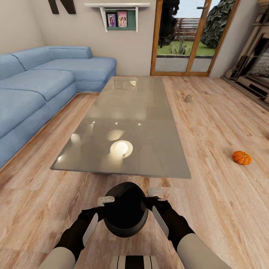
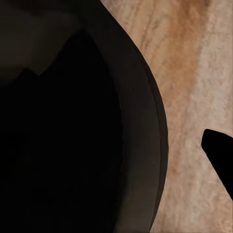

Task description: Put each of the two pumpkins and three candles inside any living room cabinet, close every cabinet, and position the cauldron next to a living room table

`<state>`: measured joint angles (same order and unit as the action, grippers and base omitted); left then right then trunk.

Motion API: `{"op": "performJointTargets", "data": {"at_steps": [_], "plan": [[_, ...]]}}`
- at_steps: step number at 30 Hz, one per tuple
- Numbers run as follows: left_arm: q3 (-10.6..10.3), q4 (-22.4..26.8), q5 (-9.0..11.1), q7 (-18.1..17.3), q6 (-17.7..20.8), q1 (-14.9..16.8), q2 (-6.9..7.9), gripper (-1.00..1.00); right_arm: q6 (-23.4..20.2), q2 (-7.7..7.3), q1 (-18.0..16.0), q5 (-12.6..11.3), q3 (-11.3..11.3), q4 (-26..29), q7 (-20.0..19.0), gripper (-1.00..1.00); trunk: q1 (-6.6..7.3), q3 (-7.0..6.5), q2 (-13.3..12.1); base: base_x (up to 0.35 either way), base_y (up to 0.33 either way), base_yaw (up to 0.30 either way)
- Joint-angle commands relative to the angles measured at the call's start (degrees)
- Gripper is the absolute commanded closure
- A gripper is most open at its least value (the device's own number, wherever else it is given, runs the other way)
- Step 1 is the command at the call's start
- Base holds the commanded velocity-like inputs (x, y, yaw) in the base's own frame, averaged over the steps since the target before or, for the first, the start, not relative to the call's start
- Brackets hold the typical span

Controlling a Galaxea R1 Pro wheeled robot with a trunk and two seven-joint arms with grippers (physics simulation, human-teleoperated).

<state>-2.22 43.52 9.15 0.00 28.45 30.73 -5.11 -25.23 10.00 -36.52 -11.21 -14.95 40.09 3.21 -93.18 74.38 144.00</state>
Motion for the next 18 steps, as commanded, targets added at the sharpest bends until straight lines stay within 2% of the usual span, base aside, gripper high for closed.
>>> {"op": "performJointTargets", "data": {"at_steps": [1, 18], "plan": [[-0.02, 0.08, 0.43, 0.08, 0.29, 0.02, 0.01, -1.0, -0.24, 0.0, -0.03, -0.55, -0.08, 0.07, 0.33, -1.0, 0.01, 0.04, 0.02, 0.0, 0.0, 0.0], [0.14, 0.08, 0.51, 0.08, 0.32, 0.01, 0.01, -1.0, -0.5, 0.0, -0.03, -0.57, -0.07, 0.07, 0.31, -1.0, 0.04, -0.18, 0.0, 0.0, 0.0, 0.0]]}}
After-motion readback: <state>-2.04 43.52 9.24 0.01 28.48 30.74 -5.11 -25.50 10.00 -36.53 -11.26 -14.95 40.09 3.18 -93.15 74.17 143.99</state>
